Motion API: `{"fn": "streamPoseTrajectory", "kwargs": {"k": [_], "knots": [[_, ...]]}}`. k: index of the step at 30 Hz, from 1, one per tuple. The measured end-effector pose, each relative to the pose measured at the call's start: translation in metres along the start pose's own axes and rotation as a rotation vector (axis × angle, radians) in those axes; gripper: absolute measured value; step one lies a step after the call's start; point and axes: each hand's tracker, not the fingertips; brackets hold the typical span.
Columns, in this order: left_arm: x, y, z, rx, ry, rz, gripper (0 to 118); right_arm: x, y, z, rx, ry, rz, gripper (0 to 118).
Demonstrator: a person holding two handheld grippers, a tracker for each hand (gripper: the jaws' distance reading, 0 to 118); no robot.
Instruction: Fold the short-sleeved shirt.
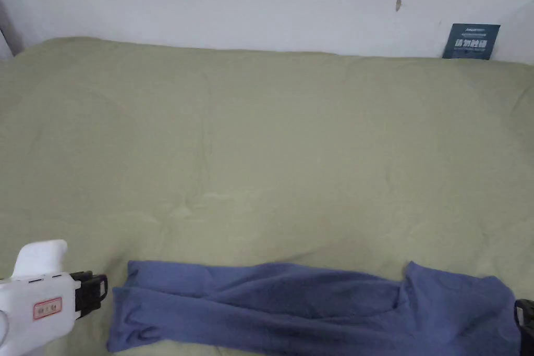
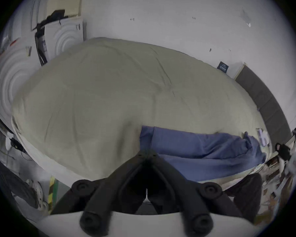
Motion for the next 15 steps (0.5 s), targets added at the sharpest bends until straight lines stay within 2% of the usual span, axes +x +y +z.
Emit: {"fn": "streamPoseTrajectory", "kwargs": {"k": [5,8,11,15], "knots": [[-0.034,0.026,-0.017,-0.141,-0.185,0.111,0,-0.06,0.003,0.035,0.144,-0.026,0.028,0],[-0.052,0.036,-0.035,-0.228,-0.263,0.151,0,-0.084,0.003,0.045,0.156,-0.021,0.027,0],[-0.071,0.045,-0.051,-0.29,-0.348,0.226,0,-0.093,0.0,0.049,0.15,0.009,0.006,0],[-0.08,0.053,-0.066,-0.321,-0.385,0.225,0,-0.095,-0.003,0.042,0.125,0.017,0.032,0]]}}
